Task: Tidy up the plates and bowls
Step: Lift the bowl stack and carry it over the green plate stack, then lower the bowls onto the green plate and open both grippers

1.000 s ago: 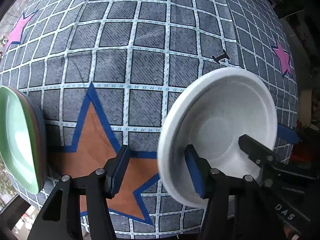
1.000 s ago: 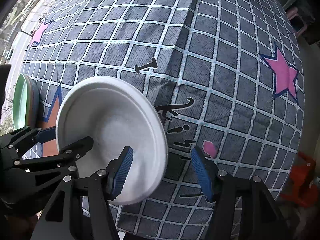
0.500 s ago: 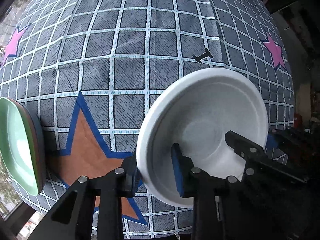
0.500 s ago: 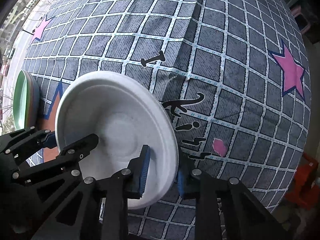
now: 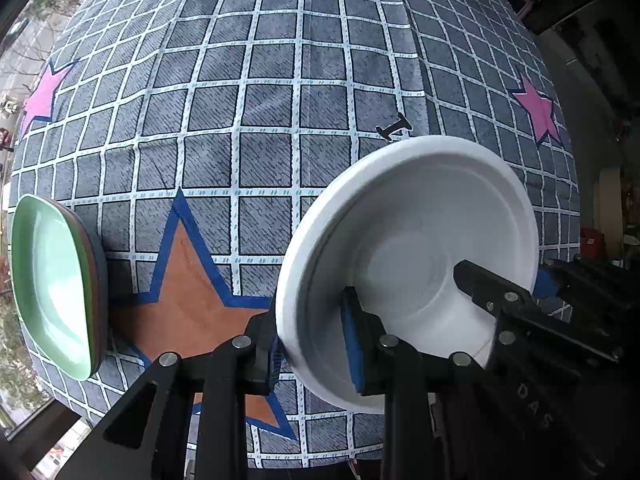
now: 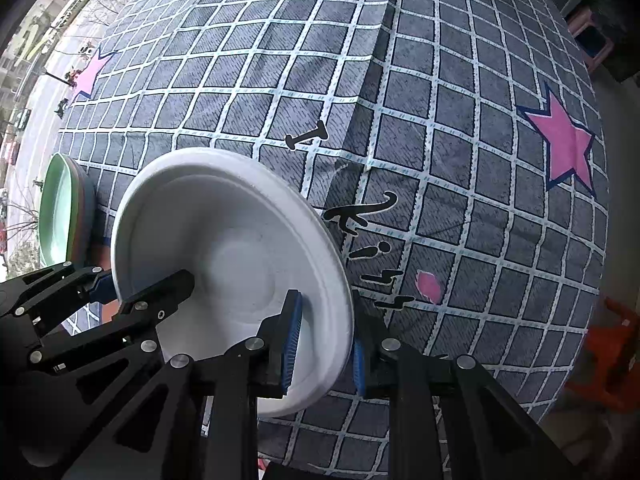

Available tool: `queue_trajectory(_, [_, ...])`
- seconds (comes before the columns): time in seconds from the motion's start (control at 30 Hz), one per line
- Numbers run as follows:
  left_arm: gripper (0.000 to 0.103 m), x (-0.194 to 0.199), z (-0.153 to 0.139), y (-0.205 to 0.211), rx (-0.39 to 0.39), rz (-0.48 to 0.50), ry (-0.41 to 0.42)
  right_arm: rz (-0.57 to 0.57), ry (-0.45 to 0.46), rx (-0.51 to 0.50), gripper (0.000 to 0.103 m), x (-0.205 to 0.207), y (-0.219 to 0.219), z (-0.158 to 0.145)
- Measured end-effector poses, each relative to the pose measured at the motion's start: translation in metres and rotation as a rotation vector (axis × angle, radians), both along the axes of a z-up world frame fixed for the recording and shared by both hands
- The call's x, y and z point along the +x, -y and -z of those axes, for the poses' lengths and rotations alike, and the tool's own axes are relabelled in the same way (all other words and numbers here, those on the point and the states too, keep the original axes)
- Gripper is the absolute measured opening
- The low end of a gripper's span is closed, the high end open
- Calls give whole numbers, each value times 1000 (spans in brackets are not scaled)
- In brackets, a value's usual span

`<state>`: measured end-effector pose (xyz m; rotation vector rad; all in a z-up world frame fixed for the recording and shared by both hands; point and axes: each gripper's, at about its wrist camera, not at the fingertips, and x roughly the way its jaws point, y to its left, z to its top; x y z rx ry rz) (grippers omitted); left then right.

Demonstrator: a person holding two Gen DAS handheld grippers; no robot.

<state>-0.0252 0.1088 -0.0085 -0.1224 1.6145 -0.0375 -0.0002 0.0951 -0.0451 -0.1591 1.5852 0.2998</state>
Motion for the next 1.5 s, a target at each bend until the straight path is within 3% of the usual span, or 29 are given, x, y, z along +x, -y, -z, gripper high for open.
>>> queue_trajectory(0.3, [29,-4,-49,-38,10,-41,29,-38,29,5,24,-10,-9,-39])
queue_trajectory(0.6, [29,-38,-101,-143,77,-254,60,-165,54,97,24,-17,-109,-66])
queue_trajectory(0.73, [44,-54,-112,-192,129,-364,63,-255,59,150,25,-17,-178,-75])
queue_trajectory(0.77, [57,-58,-113,-205,149,-386,59,-270,55,154,26,-17,-191,-74])
queue_trajectory(0.8, [65,-60,-113,-219,171,-407,57,-282,52,146,29,-17,-207,-73])
queue_trajectory(0.83, [80,-61,-114,-237,201,-435,53,-286,52,125,38,-13,-220,-70])
queue_trajectory(0.87, [84,-69,-117,-248,201,-445,55,-281,56,110,46,-12,-223,-68])
queue_trajectory(0.9, [84,-74,-120,-253,187,-452,63,-266,66,92,69,-9,-226,-68])
queue_trajectory(0.93, [84,-75,-121,-264,187,-451,72,-249,76,90,84,-7,-225,-70])
queue_trajectory(1.0, [84,-75,-122,-270,221,-424,83,-230,103,100,84,-4,-221,-74])
queue_trajectory(1.3, [85,-65,-152,-261,-66,-365,250,-177,115,63,84,-11,-188,-89])
queue_trajectory(1.4, [85,-67,-169,-255,-236,-361,332,-191,122,59,84,-20,-184,-103])
queue_trajectory(1.47, [89,-63,-170,-250,-230,-352,318,-214,130,60,84,-25,-187,-109])
queue_trajectory(1.5, [89,-59,-168,-246,-150,-327,277,-224,132,60,84,-25,-189,-109])
